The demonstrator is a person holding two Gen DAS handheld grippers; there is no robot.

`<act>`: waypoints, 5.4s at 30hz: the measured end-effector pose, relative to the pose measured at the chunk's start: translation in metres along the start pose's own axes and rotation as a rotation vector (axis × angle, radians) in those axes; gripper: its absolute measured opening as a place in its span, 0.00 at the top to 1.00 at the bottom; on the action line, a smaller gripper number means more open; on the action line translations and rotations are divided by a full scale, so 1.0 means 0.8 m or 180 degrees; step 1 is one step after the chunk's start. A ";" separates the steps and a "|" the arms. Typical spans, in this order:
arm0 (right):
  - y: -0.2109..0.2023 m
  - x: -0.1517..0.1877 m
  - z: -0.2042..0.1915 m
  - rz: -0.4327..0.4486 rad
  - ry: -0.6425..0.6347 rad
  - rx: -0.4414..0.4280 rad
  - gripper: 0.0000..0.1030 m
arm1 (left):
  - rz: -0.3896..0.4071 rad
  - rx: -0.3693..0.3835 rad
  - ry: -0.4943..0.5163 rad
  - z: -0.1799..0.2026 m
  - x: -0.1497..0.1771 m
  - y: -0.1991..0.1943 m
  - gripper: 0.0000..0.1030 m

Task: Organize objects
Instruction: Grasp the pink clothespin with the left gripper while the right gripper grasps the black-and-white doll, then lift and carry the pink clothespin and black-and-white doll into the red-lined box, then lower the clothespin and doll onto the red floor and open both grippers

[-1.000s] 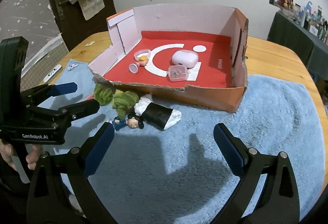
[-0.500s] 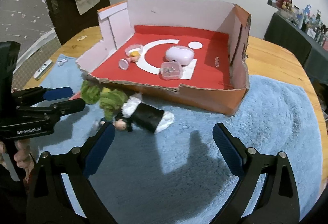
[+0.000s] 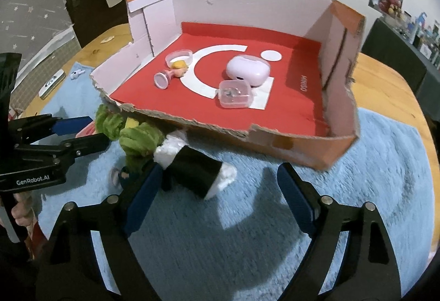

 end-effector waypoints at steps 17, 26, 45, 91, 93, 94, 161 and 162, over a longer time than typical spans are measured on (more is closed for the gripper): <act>0.002 -0.004 -0.019 -0.0026 0.0057 -0.0598 0.61 | 0.0018 -0.0010 0.0056 0.008 -0.002 0.003 0.65; -0.003 0.009 -0.030 -0.0109 -0.0050 -0.0594 0.69 | -0.0001 -0.0003 -0.0018 0.004 0.002 -0.001 0.72; -0.040 0.006 -0.031 0.0222 0.0141 -0.0662 0.70 | 0.0140 0.0079 -0.0072 0.005 0.009 -0.031 0.73; -0.069 -0.029 -0.009 0.0432 0.0240 -0.0597 0.70 | 0.0389 0.0424 0.0153 0.067 -0.048 -0.054 0.74; -0.068 -0.030 -0.007 0.0431 0.0249 -0.0594 0.69 | 0.0386 0.0428 0.0157 0.067 -0.048 -0.054 0.74; -0.068 -0.031 -0.007 0.0432 0.0250 -0.0592 0.69 | 0.0383 0.0431 0.0160 0.068 -0.049 -0.054 0.74; 0.048 -0.061 0.063 -0.0486 -0.0023 0.0079 0.69 | -0.0255 0.0346 0.0265 0.099 -0.108 0.086 0.73; 0.048 -0.061 0.063 -0.0479 -0.0016 0.0075 0.69 | -0.0256 0.0345 0.0266 0.099 -0.108 0.086 0.73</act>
Point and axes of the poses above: each gripper's, at about its wrist camera, not at the fingertips, and y roughly the way its jaws point, z to its right, x to its underside, the point moved 5 cm from there along y, roughly the way its jaws point, and after that the axes turned 11 degrees about -y, right-handed, at the moved point
